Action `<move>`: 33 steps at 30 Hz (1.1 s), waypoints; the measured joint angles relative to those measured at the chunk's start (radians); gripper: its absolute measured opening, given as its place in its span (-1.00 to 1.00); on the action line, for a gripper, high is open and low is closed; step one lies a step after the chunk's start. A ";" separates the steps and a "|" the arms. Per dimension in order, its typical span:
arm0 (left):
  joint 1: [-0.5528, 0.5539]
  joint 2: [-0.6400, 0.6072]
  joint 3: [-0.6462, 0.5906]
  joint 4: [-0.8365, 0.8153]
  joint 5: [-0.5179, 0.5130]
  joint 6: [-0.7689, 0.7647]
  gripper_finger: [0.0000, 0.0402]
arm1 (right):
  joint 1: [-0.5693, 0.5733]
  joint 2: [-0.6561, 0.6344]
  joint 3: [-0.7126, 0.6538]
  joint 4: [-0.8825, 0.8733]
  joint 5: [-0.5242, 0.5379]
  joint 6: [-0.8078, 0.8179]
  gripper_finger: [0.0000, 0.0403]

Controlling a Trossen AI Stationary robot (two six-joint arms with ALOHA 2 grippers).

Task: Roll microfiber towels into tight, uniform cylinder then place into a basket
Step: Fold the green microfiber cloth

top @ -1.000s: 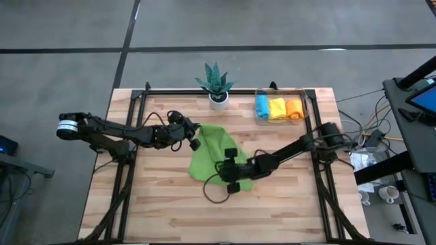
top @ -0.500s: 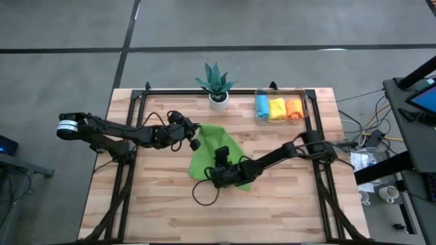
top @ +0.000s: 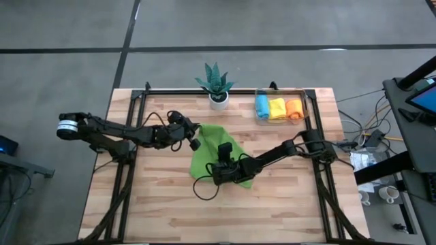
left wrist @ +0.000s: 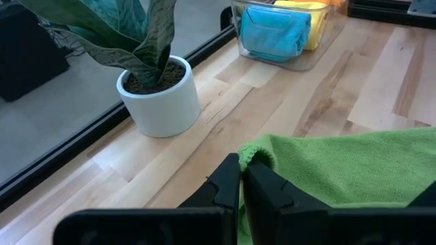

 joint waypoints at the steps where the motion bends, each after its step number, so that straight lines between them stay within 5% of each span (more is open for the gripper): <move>1: 0.000 0.000 0.000 0.000 0.000 0.000 -1.00 | -0.002 0.000 0.000 0.000 0.000 0.002 -0.40; 5: 0.000 0.000 0.000 0.000 0.000 0.000 -1.00 | -0.005 0.000 0.004 0.000 0.000 0.002 -0.50; 9: 0.000 0.000 0.000 0.000 0.000 0.000 -1.00 | -0.005 -0.016 0.011 0.000 0.005 0.027 -0.87; 12: 0.000 0.000 -0.002 -0.019 0.000 0.001 -1.00 | -0.004 -0.069 0.007 -0.008 0.008 0.084 -0.94; 22: -0.008 -0.066 0.001 -0.154 0.027 -0.018 -1.00 | -0.005 -0.471 -0.279 -0.074 0.007 0.452 -0.96; 28: -0.069 -0.143 0.000 -0.159 0.094 -0.070 -1.00 | -0.005 -0.733 -0.510 -0.014 -0.169 0.669 -0.96; 33: -0.155 -0.159 0.003 -0.174 0.266 -0.116 -1.00 | -0.002 -0.845 -0.612 0.046 -0.433 0.760 -0.96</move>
